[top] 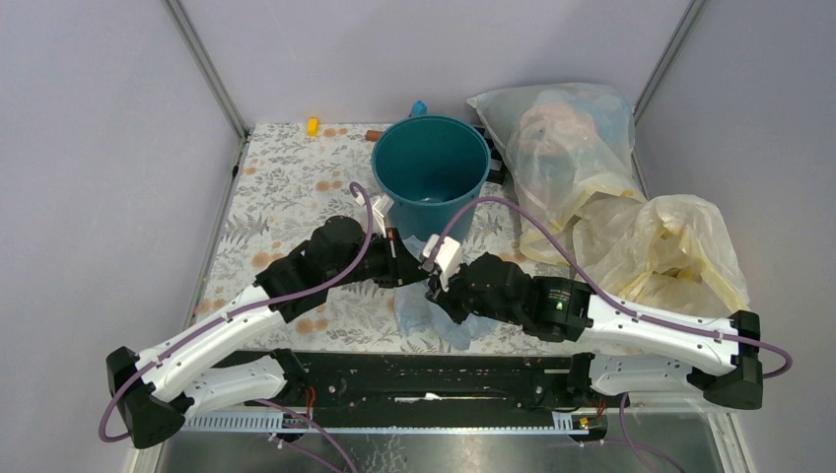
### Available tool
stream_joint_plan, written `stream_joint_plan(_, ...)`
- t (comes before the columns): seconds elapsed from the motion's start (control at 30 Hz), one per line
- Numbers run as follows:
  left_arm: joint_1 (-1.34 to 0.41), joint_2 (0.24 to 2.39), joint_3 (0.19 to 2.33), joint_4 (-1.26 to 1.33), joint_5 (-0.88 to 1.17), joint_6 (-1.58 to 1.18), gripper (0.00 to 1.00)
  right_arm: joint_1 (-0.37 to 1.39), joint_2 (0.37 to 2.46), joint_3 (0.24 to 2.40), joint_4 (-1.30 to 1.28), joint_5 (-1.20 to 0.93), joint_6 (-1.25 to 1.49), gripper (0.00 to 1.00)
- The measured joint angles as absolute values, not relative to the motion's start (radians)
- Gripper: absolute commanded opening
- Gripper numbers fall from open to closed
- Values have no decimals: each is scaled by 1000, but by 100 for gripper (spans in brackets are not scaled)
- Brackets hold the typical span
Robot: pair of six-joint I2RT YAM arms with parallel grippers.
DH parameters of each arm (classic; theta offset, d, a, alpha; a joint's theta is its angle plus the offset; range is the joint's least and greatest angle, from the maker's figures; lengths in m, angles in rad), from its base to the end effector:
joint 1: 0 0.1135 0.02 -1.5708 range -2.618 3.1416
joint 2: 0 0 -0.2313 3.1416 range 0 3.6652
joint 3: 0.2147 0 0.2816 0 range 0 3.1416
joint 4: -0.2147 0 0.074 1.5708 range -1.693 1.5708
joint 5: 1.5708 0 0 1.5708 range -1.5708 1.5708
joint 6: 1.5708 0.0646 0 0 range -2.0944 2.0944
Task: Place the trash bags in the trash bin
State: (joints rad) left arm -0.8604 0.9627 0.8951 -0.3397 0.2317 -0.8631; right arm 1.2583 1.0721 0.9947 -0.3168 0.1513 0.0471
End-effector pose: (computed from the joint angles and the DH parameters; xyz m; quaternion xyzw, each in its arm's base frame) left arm 0.1792 -0.2311 0.2904 0.0624 0.8300 -0.4771 0.2821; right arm 0.1063 0.2973 0.3022 -0.4377 0.7059 0.2861 0.4778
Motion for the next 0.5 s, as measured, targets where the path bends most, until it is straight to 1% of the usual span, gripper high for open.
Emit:
stream_joint_plan(0.1, -860, 949, 894, -350, 229, -854, 54, 1260, 1031, 972, -282, 208, 55, 0)
stream_joint_plan(0.17, -860, 924, 894, -367, 218, -842, 66, 1261, 985, 953, -274, 246, 64, 0)
stream_joint_plan(0.23, -860, 885, 894, -393, 198, -829, 70, 1262, 940, 941, -273, 289, 80, 0)
stream_joint_plan(0.33, -858, 807, 895, -441, 164, -813, 70, 1262, 900, 936, -273, 369, 110, 0)
stream_joint_plan(0.5, -856, 699, 892, -516, 117, -809, 68, 1262, 897, 937, -288, 526, 170, 0)
